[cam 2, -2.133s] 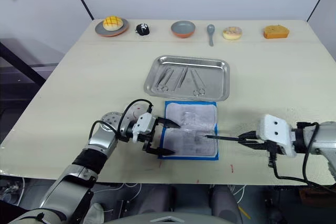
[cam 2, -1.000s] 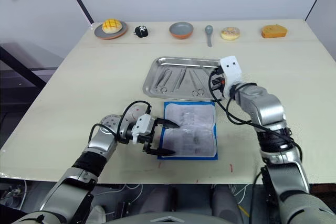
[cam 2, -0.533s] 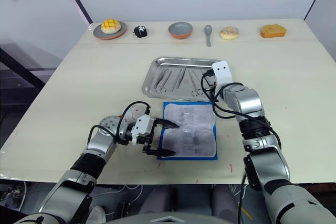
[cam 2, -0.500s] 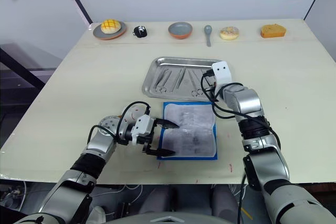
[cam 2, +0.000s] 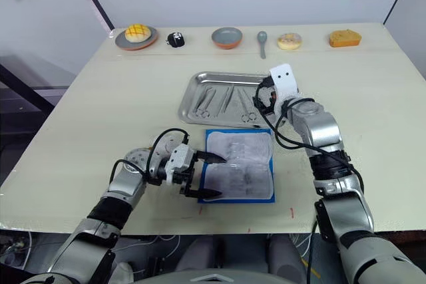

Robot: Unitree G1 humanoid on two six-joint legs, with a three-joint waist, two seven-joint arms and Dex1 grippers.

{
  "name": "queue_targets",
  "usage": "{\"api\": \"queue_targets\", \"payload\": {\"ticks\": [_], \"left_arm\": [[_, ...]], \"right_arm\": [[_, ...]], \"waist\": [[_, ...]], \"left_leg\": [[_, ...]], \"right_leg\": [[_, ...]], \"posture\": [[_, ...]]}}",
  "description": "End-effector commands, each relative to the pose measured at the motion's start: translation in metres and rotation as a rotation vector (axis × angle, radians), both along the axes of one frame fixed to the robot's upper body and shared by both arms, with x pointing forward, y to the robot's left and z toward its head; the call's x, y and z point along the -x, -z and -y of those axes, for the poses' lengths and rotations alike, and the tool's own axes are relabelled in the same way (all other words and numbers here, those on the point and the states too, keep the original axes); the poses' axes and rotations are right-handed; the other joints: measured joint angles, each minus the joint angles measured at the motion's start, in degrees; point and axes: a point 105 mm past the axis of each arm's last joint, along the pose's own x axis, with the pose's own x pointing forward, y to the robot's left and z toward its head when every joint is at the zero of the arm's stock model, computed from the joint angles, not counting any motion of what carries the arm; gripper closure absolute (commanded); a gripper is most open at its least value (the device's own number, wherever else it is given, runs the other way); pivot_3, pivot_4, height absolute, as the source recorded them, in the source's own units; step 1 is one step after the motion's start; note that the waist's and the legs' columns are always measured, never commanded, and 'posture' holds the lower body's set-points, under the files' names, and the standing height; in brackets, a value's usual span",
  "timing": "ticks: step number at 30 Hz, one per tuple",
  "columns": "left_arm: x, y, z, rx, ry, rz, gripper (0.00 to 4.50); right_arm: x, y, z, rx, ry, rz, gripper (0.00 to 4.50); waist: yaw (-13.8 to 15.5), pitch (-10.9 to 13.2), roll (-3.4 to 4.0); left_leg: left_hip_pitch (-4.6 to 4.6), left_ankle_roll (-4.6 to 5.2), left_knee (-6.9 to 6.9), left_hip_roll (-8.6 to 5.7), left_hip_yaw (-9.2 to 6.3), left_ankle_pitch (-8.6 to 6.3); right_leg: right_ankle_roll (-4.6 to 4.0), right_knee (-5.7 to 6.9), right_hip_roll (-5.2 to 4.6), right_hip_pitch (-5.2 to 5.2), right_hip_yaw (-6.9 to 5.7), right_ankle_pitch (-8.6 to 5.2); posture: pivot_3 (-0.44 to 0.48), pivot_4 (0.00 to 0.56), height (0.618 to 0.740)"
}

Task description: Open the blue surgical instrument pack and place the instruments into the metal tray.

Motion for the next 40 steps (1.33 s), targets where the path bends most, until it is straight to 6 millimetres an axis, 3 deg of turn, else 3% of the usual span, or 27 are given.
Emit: {"api": "queue_targets", "payload": {"ticks": [1,11,14,18,22,29,34,40], "left_arm": [[0.011,0.008,0.004,0.002,0.010,-0.042,0.00],[0.010,-0.044,0.001,0.170,-0.039,0.014,0.00],[0.010,-0.061,-0.007,0.208,-0.092,0.031,0.00],[0.007,-0.073,-0.032,0.215,-0.224,0.035,0.00],[0.003,-0.075,-0.083,0.191,-0.465,0.029,0.00],[0.025,-0.055,-0.153,0.089,-0.784,-0.012,0.00],[0.040,-0.043,-0.179,0.008,-0.977,-0.010,0.00],[0.048,-0.034,-0.185,-0.042,-1.044,-0.012,0.00]], "right_arm": [[0.017,-0.032,-0.001,-0.073,-0.117,0.168,0.08],[0.076,-0.042,0.026,-0.189,-0.313,0.412,0.08],[0.095,-0.027,0.039,-0.213,-0.364,0.343,0.08],[0.115,-0.013,0.058,-0.253,-0.387,0.261,0.08],[0.140,0.002,0.090,-0.260,-0.377,0.194,0.08],[0.177,0.026,0.134,-0.182,-0.326,0.125,0.08],[0.200,0.037,0.157,-0.164,-0.251,0.072,0.08],[0.213,0.044,0.170,-0.149,-0.179,0.061,0.08]], "waist": [[-0.05,0.11,-0.06],[-0.14,1.71,-0.85],[-0.10,1.89,-0.95],[-0.13,2.08,-1.02],[-0.07,2.30,-1.06],[0.00,2.40,-1.15],[0.33,2.48,-1.28],[0.60,2.47,-1.29]], "left_leg": [[-0.01,0.00,0.00,0.00,-0.01,0.00],[-0.11,0.00,0.02,0.03,-0.12,0.00],[-0.13,-0.01,0.02,0.05,-0.15,0.00],[-0.15,-0.01,0.02,0.07,-0.13,0.00],[-0.10,-0.01,0.02,0.09,-0.14,0.00],[-0.07,-0.01,0.02,0.13,-0.04,0.00],[-0.07,-0.02,0.01,0.15,-0.01,-0.01],[-0.06,-0.03,0.00,0.15,0.05,-0.01]], "right_leg": [[0.00,0.00,0.00,0.00,0.00,0.00],[0.01,0.09,0.01,-0.12,-0.09,0.00],[0.01,0.10,0.02,-0.13,-0.12,0.00],[0.00,0.07,0.01,-0.14,-0.10,0.00],[0.00,0.11,0.01,-0.13,-0.11,0.00],[0.01,0.09,0.00,-0.09,-0.09,0.00],[0.00,0.06,-0.02,-0.09,-0.08,-0.01],[0.00,0.05,-0.04,-0.09,-0.05,-0.01]], "posture": [[0.000,0.150,0.732],[0.000,0.150,0.732],[0.000,0.150,0.732],[0.000,0.150,0.732],[0.000,0.150,0.732],[0.000,0.150,0.732],[0.000,0.150,0.732],[0.000,0.150,0.732]]}}
